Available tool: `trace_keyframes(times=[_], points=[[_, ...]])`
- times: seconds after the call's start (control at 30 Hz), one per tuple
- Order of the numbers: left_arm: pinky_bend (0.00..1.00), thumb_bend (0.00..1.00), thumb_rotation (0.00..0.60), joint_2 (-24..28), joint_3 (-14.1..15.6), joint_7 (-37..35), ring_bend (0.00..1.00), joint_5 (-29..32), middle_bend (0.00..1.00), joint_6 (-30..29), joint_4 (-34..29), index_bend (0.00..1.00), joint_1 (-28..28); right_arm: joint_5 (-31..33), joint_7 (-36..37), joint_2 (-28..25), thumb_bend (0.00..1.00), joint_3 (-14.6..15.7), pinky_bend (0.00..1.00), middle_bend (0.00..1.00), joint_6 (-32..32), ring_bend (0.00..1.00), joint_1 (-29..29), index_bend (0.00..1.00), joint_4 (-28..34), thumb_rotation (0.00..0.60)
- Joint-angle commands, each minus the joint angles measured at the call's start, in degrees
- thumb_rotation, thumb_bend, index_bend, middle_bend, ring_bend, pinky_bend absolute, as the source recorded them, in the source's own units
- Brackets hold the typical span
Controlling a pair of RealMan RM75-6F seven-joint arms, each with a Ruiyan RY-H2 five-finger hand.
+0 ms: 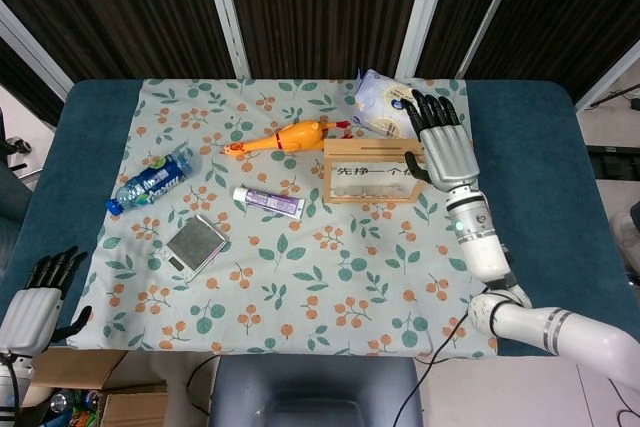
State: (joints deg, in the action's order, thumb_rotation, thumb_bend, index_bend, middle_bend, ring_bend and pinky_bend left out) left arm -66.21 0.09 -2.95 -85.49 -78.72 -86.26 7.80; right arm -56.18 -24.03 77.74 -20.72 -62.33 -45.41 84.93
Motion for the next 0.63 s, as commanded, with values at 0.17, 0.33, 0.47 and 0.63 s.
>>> trace_keyframes(times=[0.17,0.33,0.47,0.63], points=[[0.00,0.35,0.600,0.5,0.0,0.8,0.00,-0.4,0.00,-1.1,-0.7,0.00,-0.5,-17.2,4.4,-10.5,0.50,18.0,0.00,0.00,-27.4,0.00,26.4,0.00,10.5,0.600],[0.00,0.36,0.600,1.2,0.0,1.9,0.00,-0.9,0.00,-2.0,-1.8,0.00,-0.7,-18.0,9.1,-8.1,0.48,22.7,0.00,0.00,-32.8,0.00,35.5,0.00,6.3,0.600],[0.00,0.36,0.600,1.3,-0.1,2.8,0.00,-1.0,0.00,-2.6,-2.3,0.00,-0.9,-18.1,10.7,-6.0,0.48,23.2,0.00,0.00,-34.2,0.00,38.9,0.00,3.6,0.600],[0.00,0.36,0.600,0.9,-0.4,3.1,0.00,-1.2,0.00,-3.4,-2.0,0.00,-1.0,-17.2,12.1,-4.3,0.48,22.2,0.00,0.00,-32.6,0.00,40.5,0.00,1.8,0.600]])
